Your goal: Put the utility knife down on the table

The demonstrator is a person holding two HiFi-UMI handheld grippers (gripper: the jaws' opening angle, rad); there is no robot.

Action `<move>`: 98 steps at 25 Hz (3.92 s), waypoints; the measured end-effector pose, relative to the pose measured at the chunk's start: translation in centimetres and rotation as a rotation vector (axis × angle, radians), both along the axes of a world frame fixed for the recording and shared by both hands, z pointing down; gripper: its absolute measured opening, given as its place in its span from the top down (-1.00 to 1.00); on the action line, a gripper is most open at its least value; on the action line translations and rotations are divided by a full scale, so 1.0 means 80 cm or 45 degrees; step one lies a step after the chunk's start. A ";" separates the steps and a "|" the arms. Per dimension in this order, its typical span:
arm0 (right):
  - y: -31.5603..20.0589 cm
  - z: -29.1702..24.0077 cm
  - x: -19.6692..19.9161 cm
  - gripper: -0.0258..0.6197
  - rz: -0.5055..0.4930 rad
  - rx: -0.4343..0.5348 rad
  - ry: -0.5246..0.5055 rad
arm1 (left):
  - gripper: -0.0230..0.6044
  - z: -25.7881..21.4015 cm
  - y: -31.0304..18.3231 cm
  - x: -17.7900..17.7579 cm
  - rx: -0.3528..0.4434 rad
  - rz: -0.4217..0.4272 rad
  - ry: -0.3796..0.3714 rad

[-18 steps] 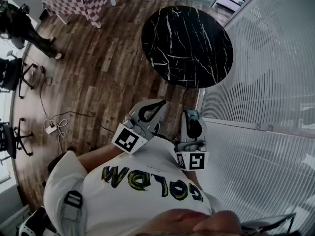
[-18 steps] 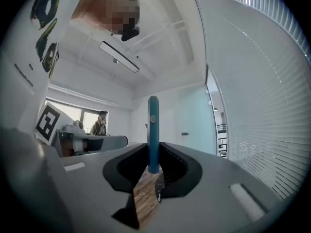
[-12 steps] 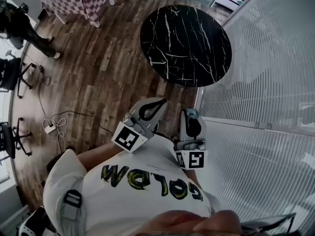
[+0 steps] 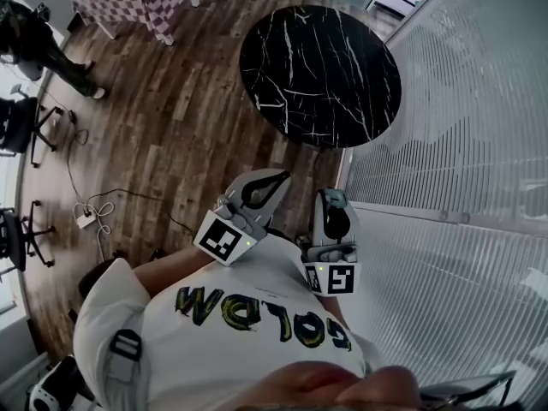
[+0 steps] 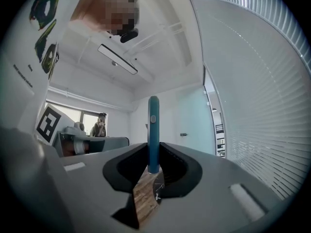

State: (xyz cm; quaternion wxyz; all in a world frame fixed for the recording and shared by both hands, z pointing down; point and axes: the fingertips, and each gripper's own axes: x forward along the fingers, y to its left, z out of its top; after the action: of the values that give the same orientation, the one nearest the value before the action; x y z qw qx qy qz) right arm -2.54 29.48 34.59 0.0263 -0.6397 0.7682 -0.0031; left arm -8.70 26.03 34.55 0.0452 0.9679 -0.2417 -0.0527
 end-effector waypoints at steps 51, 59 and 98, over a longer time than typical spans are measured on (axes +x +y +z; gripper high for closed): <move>-0.393 0.036 0.131 0.70 0.069 -0.079 0.051 | 0.93 0.019 -0.394 0.131 -0.020 0.079 0.027; -0.418 0.054 0.134 0.70 0.057 -0.116 0.050 | 0.93 0.039 -0.420 0.136 -0.045 0.084 -0.015; -0.423 0.144 0.224 0.70 -0.080 -0.279 0.108 | 0.93 0.128 -0.425 0.232 -0.127 0.030 -0.254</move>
State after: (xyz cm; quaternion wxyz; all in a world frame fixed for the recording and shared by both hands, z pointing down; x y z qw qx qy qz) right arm 15.41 -4.38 46.12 -0.0765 -0.6139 0.7833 -0.0608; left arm 9.86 -7.95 44.75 0.0697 0.9677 -0.2358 0.0563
